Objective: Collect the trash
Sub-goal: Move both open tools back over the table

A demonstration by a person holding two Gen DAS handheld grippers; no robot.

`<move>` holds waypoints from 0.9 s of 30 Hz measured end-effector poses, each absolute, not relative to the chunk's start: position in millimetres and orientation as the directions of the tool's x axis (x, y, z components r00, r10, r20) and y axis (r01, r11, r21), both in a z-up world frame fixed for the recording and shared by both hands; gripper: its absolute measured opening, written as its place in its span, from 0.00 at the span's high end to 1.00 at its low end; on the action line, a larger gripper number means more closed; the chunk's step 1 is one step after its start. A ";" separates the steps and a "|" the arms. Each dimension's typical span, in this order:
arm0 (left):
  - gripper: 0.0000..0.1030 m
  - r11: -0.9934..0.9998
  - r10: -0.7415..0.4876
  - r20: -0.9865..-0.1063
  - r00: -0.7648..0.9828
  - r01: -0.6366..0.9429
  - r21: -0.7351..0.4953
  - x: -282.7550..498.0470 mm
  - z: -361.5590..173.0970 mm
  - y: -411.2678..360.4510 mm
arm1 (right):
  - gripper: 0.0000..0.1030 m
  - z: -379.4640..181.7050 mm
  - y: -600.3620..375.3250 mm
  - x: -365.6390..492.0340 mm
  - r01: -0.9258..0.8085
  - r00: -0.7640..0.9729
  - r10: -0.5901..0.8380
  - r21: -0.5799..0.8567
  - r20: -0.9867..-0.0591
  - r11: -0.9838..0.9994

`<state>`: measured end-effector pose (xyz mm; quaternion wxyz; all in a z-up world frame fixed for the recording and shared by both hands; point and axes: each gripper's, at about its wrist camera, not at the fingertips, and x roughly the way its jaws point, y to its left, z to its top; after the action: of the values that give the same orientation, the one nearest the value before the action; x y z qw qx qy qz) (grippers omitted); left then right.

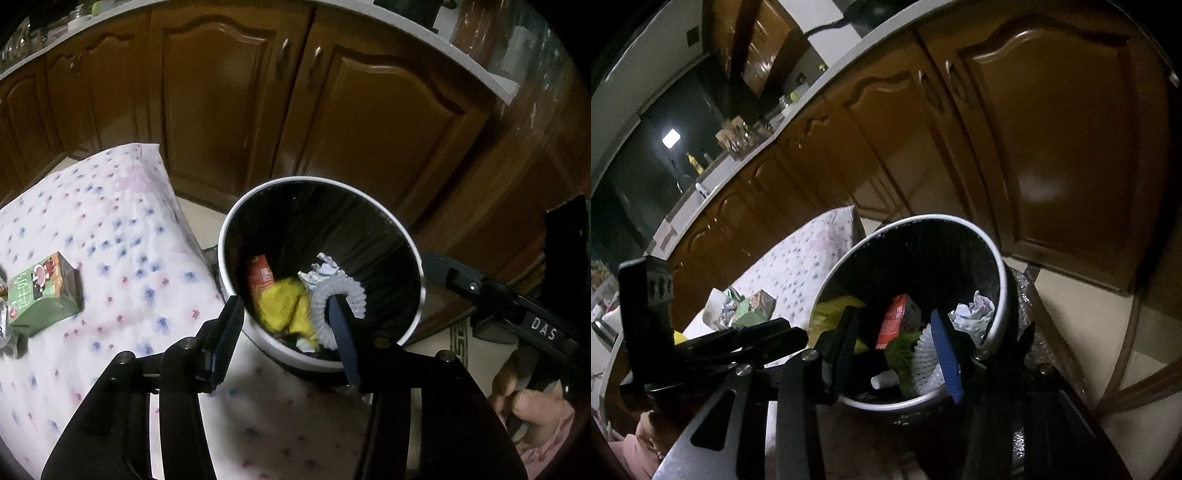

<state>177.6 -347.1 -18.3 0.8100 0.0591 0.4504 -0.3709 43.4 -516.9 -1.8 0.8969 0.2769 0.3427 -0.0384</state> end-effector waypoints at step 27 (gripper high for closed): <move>0.45 0.891 -0.444 -0.740 0.505 0.338 -0.304 157.3 -33.7 -137.2 | 0.27 -10.9 -370.0 59.5 0.040 0.732 0.307 0.488 -0.609 0.872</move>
<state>157.3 -137.2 -33.7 0.8654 -0.0596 0.4433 -0.2260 59.5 -370.0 -10.9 0.8986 0.2416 0.3587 0.0743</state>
